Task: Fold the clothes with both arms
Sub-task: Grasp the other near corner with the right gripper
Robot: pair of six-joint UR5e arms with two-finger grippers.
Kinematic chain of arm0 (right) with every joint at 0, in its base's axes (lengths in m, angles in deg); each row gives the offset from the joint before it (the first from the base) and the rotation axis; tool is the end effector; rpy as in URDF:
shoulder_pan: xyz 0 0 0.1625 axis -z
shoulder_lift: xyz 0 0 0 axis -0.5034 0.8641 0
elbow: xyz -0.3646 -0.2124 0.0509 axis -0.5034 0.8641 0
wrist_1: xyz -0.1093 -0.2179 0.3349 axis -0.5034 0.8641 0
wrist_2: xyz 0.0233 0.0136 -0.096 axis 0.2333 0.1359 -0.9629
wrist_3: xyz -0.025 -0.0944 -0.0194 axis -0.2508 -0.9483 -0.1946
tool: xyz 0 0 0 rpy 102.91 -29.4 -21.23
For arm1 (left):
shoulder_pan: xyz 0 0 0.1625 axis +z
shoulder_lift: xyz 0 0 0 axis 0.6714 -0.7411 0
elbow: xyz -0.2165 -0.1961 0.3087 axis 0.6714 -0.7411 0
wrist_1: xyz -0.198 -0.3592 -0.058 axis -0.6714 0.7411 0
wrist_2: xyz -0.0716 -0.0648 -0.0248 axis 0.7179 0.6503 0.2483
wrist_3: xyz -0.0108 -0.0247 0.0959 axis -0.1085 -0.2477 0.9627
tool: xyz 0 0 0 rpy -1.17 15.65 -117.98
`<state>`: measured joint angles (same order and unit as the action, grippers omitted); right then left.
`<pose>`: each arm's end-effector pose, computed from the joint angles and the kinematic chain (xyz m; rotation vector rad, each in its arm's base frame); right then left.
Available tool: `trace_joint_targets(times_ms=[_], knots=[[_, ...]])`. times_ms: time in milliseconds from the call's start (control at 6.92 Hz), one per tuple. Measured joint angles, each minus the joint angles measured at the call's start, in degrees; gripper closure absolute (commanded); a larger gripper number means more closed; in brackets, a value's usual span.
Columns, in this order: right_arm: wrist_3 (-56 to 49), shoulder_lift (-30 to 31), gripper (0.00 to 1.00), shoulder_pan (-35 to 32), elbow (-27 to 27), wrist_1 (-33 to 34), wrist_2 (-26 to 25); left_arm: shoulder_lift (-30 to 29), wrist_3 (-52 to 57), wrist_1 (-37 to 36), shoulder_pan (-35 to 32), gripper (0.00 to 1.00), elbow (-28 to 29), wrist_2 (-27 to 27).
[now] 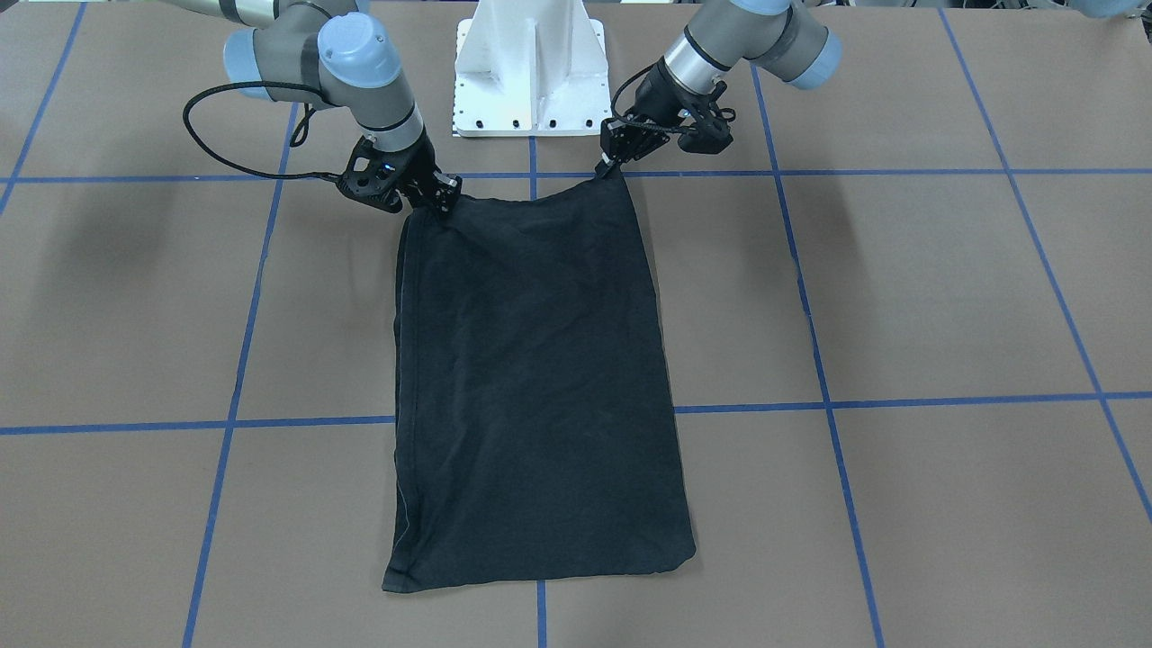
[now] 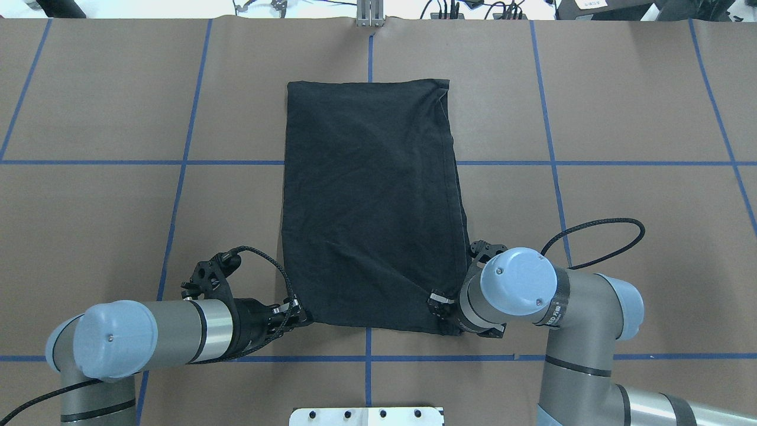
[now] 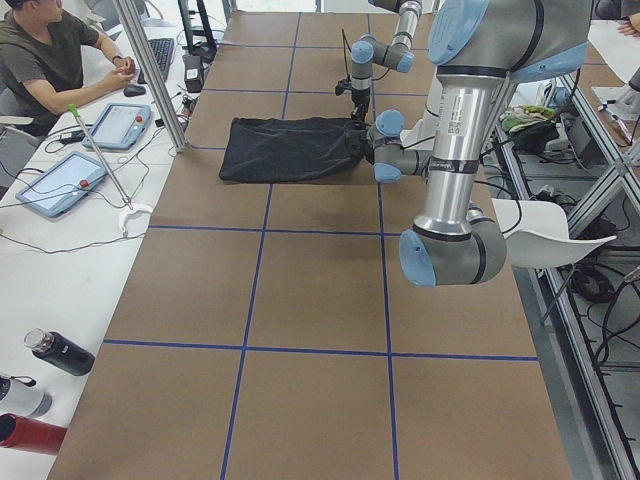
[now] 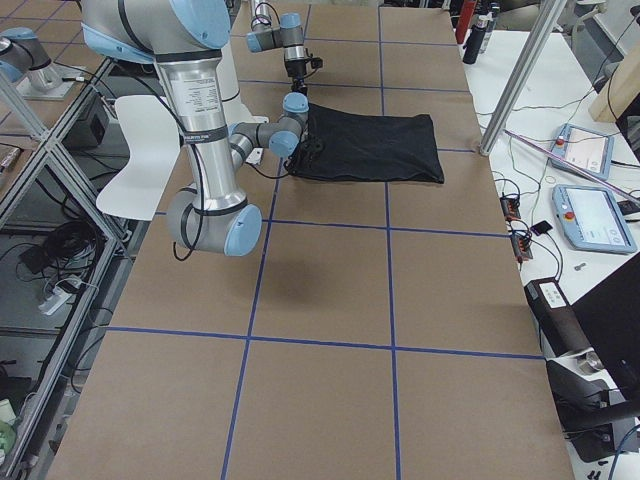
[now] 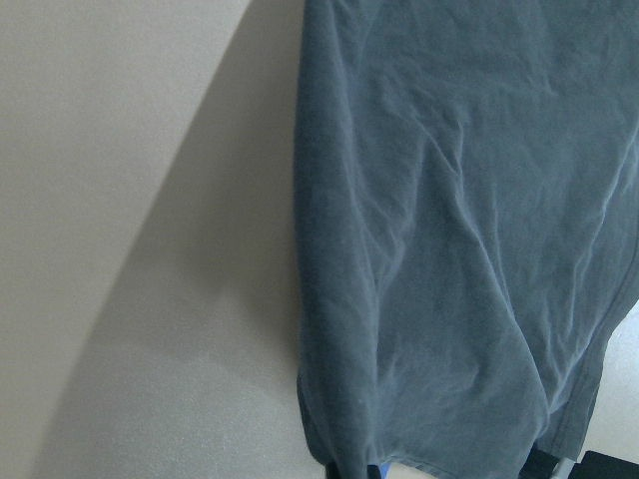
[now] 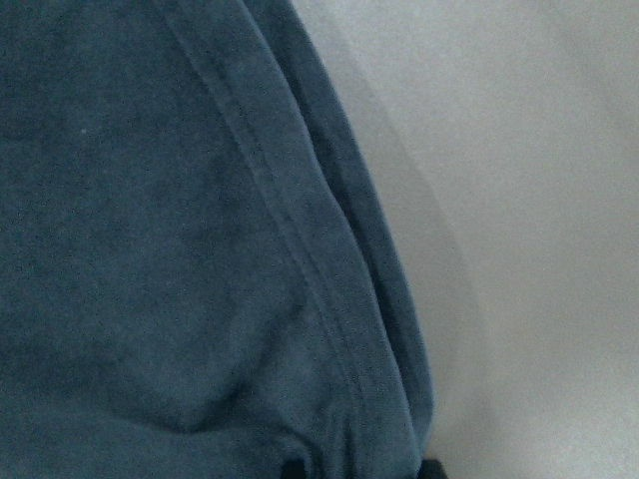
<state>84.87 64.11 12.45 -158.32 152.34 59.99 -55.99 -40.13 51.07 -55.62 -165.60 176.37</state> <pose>-0.5347 -0.2823 0.3271 -0.2384 -0.8380 0.4012 0.4942 -0.2502 0.2858 -0.1304 1.3760 -0.4701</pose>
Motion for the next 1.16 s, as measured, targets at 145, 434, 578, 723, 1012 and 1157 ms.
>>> trace_joint_targets(times_ms=[145,434,578,723,1012,1157], knots=[[0.0,0.0,1.00,0.0,0.0,0.0,0.2,0.0,0.0,0.0,0.0,1.00,0.0,0.0],[0.1,-0.2,1.00,0.0,-0.1,-0.1,0.2,0.0,0.0,0.0,0.0,1.00,-0.1,0.0],[0.3,-0.4,1.00,-0.1,-0.3,-0.1,0.1,0.0,0.0,0.0,0.0,1.00,-0.1,0.0],[0.7,-0.8,1.00,-0.4,-0.5,-0.1,0.0,0.0,0.0,0.0,0.0,1.00,-0.1,0.0],[2.0,-1.3,1.00,-1.5,-0.6,-0.1,0.3,0.0,0.0,0.0,-0.1,1.00,-0.7,0.0],[2.2,-1.1,1.00,-1.8,-1.0,-0.1,1.3,0.3,0.0,0.0,-0.3,1.00,-1.7,0.1]])
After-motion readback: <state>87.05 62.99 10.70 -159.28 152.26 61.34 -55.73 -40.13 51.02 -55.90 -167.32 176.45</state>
